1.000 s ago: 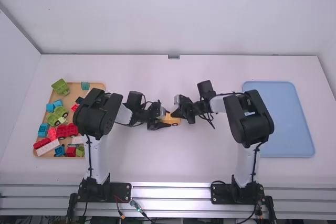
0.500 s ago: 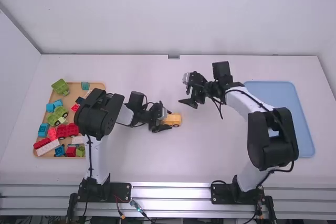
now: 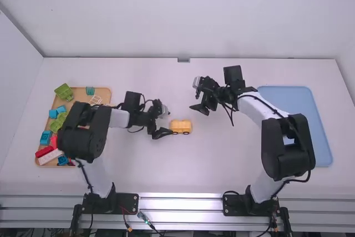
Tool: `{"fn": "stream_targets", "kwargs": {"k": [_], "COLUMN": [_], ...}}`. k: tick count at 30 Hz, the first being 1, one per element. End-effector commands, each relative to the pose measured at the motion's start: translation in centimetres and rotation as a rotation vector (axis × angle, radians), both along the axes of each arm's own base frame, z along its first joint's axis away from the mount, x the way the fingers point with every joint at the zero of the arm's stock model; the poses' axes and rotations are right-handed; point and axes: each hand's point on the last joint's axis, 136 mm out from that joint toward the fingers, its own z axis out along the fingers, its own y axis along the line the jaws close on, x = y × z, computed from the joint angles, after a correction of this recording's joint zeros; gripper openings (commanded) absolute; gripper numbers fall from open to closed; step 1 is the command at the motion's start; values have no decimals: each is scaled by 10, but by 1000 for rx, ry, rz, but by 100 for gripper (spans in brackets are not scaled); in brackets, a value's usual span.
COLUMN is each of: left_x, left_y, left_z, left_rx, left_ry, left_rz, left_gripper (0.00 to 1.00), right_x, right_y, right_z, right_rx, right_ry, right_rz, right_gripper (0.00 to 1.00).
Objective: Assemble lego blocks to make yellow taxi
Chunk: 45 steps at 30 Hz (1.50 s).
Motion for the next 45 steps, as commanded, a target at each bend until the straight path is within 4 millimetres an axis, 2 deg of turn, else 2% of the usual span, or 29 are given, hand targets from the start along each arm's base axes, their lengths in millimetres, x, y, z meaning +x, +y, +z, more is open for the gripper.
{"fn": "stream_targets", "kwargs": {"k": [1, 2, 4, 5, 6, 8, 10, 12, 13, 16, 18, 22, 28, 31, 33, 34, 37, 40, 41, 43, 44, 45], "left_x": [16, 17, 25, 26, 31, 37, 38, 32, 30, 8, -3, -9, -8, -8, -12, -17, -22, -16, -16, -19, -22, -24], "left_y": [33, 43, 79, 85, 113, 150, 177, 219, 225, 270, 284, 291, 291, 302, 311, 312, 309, 312, 314, 318, 319, 317], "left_z": [35, 39, 50, 52, 63, 79, 84, 84, 83, 66, 59, 56, 57, 55, 52, 49, 47, 50, 50, 48, 47, 46], "left_rx": [0, 9, 44, 46, 28, -45, -106, -197, -210, -299, -366, -468, -540, -563, -589, -611, -652, -635, -613, -586, -602, -635], "left_ry": [-22, -1, 75, 92, 187, 339, 466, 665, 695, 917, 1019, 1120, 1166, 1148, 1156, 1191, 1253, 1199, 1176, 1157, 1172, 1210], "left_rz": [111, 152, 314, 348, 508, 744, 930, 1233, 1276, 1641, 1783, 1892, 1938, 2019, 2114, 2162, 2200, 2167, 2165, 2191, 2226, 2246], "left_gripper": [99, 99, 99, 99, 99, 99, 99, 99, 99, 99, 99, 99, 99, 100, 91, 99, 99, 99, 83, 62, 62, 83], "right_x": [0, 0, 1, 1, 3, 5, 6, 8, 8, 11, 12, 14, 15, 14, 14, 15, 15, 15, 15, 14, 15, 15], "right_y": [2, 2, 1, 1, 2, 3, 3, 4, 4, 4, 5, 5, 5, 5, 5, 5, 5, 5, 5, 5, 5, 5], "right_z": [-3, -2, -2, -1, 0, 2, 3, 5, 5, 7, 8, 10, 11, 11, 11, 11, 11, 11, 11, 11, 11, 12], "right_rx": [4, 4, 2, 3, 9, 11, 14, 16, 16, 21, 23, 26, 28, 28, 28, 28, 27, 28, 27, 28, 28, 34], "right_ry": [9, 4, -11, -13, -17, -29, -40, -50, -52, -70, -80, -93, -96, -96, -97, -97, -97, -97, -97, -97, -95, -85], "right_rz": [2, 5, 8, 9, 4, 4, 4, 5, 5, 5, 5, 4, 5, 5, 5, 5, 5, 5, 5, 5, 4, -7], "right_gripper": [99, 99, 99, 99, 99, 99, 99, 99, 99, 99, 99, 99, 99, 99, 99, 99, 99, 99, 99, 99, 99, 99]}}
